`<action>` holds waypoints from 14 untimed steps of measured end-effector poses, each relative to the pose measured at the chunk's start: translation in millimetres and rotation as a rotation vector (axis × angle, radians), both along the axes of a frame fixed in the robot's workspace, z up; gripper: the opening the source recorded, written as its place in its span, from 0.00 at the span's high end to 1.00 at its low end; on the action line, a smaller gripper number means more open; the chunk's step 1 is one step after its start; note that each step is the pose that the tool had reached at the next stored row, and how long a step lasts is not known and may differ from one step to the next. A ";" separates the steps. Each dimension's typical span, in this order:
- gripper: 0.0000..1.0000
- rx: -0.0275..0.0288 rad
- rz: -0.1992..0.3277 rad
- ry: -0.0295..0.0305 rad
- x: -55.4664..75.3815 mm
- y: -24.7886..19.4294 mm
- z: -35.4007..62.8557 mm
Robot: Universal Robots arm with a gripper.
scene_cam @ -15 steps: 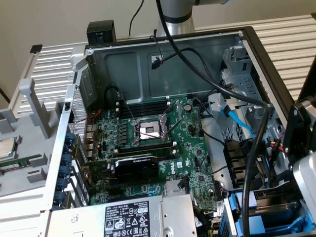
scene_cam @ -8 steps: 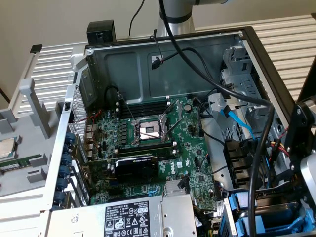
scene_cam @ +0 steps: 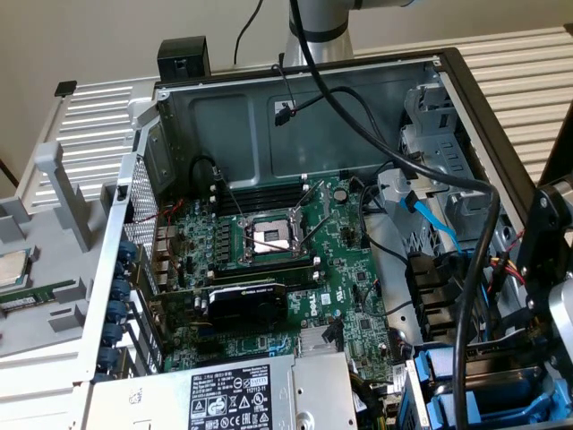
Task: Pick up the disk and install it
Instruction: 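Insert the first disk wire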
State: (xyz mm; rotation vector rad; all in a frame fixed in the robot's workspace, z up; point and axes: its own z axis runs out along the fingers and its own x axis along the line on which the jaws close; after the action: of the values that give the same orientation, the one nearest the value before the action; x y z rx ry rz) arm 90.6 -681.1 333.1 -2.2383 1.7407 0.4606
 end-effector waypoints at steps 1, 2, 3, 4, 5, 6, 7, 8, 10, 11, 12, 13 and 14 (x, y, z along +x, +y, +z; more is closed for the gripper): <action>0.70 -0.0001 0.000 0.0000 0.0 0.0 0.0; 0.70 0.0000 0.000 0.0000 0.0 0.0 0.0; 0.70 -0.0001 0.000 0.0000 0.1 0.0 0.0; 0.70 -0.0001 0.000 0.0000 0.1 0.0 0.0; 0.70 0.0000 0.000 0.0001 0.0 0.0 0.0; 0.70 0.0000 0.000 0.0005 0.1 -0.1 0.0; 0.70 0.0000 0.000 0.0005 0.1 -0.1 -0.1; 0.70 0.0000 0.000 0.0005 0.1 -0.1 0.0; 0.70 0.0020 0.000 0.0005 0.0 -0.4 -0.3; 0.70 0.0028 0.000 0.0005 0.1 -0.5 -0.4; 0.70 0.0030 0.000 0.0005 0.0 -0.7 -0.5; 0.70 0.0039 0.000 0.0006 0.1 -1.2 -0.7; 0.70 0.0049 0.000 0.0006 0.1 -2.1 -0.7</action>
State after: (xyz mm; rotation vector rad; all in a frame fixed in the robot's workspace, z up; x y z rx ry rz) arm 90.7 -683.2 332.5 -2.2351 1.7379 0.4651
